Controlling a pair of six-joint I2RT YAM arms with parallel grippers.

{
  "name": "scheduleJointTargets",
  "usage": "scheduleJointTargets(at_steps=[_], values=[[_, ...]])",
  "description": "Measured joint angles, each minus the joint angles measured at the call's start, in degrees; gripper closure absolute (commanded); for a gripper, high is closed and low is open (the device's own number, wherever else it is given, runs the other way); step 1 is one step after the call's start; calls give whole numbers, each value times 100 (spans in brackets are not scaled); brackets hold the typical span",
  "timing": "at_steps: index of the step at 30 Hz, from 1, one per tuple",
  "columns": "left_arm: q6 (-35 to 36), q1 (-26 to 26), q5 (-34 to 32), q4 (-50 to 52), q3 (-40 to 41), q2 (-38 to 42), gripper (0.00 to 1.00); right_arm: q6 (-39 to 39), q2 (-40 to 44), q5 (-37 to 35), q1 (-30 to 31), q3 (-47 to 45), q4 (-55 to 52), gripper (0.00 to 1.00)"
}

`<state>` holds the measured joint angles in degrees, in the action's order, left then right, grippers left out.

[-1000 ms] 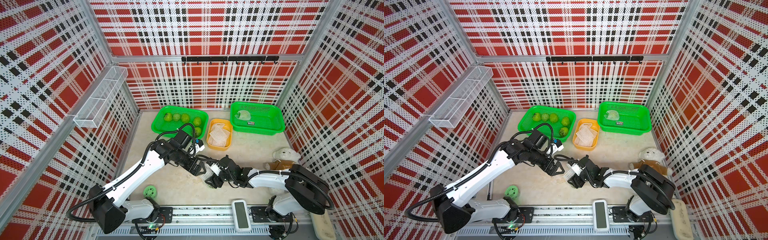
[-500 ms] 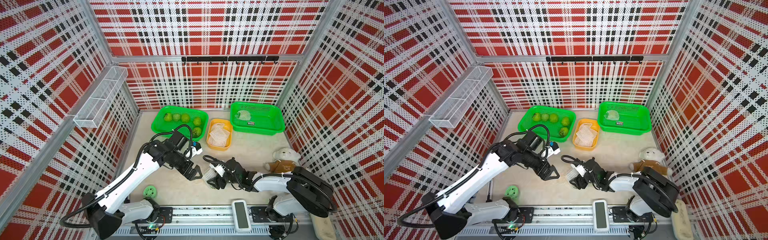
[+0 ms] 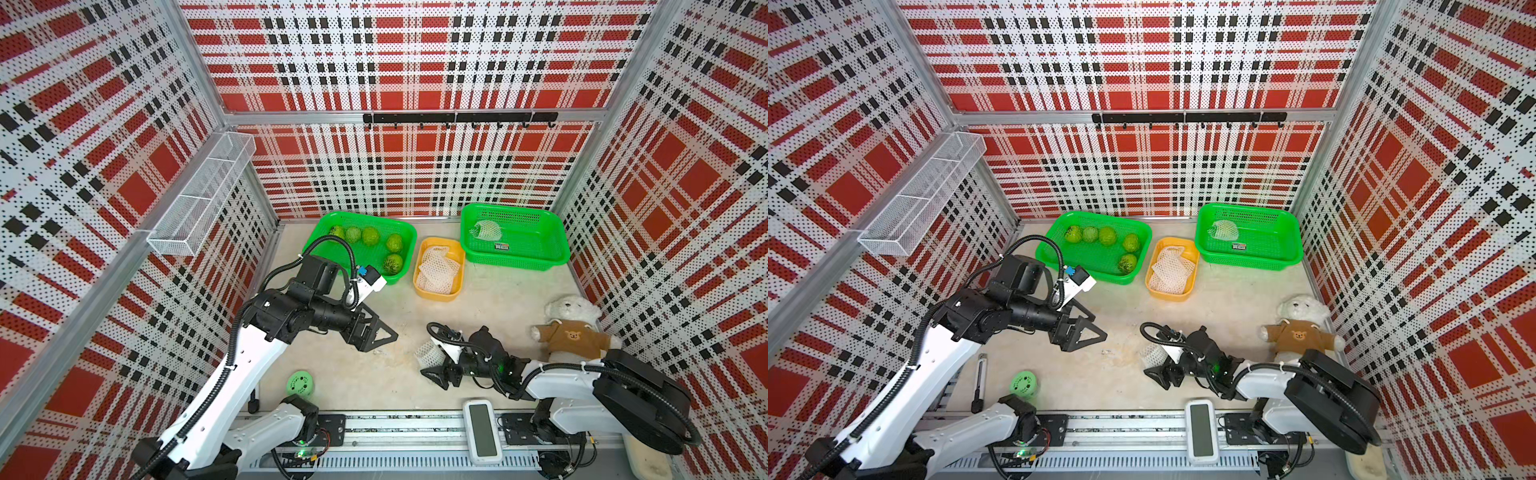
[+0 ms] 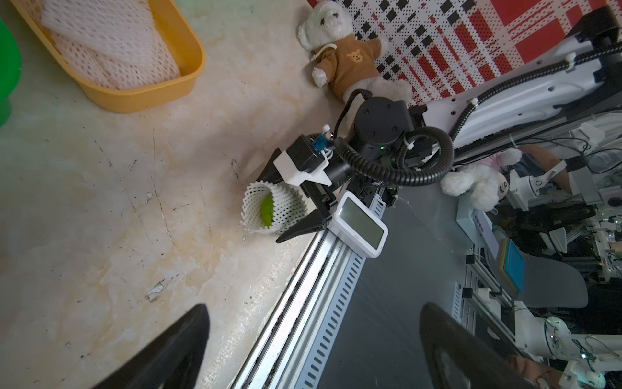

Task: Sleeve custard apples in foam nets
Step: Adjust the custard apple at the center of the board.

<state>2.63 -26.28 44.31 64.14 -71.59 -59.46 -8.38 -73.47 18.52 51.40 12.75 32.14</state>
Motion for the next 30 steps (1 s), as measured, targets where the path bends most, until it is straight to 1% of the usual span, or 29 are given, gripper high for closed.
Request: scheduleJointTargets(at_steps=[5, 8, 15, 20, 21, 24, 25, 30], values=[[0, 131, 146, -212, 63, -7, 1, -24, 15, -308, 162, -11, -229, 12], [-2, 197, 227, -326, 114, -24, 1, -81, 66, -535, 273, -42, -411, 14], [-17, 262, 404, -640, 291, -109, 1, -299, 636, -986, 518, -76, -1128, 15], [-42, 354, 560, -874, 442, -138, 1, -398, 715, -1137, 579, -74, -1464, 16], [-44, 380, 590, -903, 461, -138, 1, -424, 697, -1152, 581, -74, -1523, 18], [-61, 461, 662, -1023, 544, -136, 1, -501, 597, -1178, 590, -63, -1600, 31], [-72, 485, 686, -1095, 590, -131, 1, -511, 560, -1178, 592, -35, -1606, 34], [-247, 586, 785, -1502, 883, -96, 0, -363, 249, -1169, 592, 181, -1537, 36]])
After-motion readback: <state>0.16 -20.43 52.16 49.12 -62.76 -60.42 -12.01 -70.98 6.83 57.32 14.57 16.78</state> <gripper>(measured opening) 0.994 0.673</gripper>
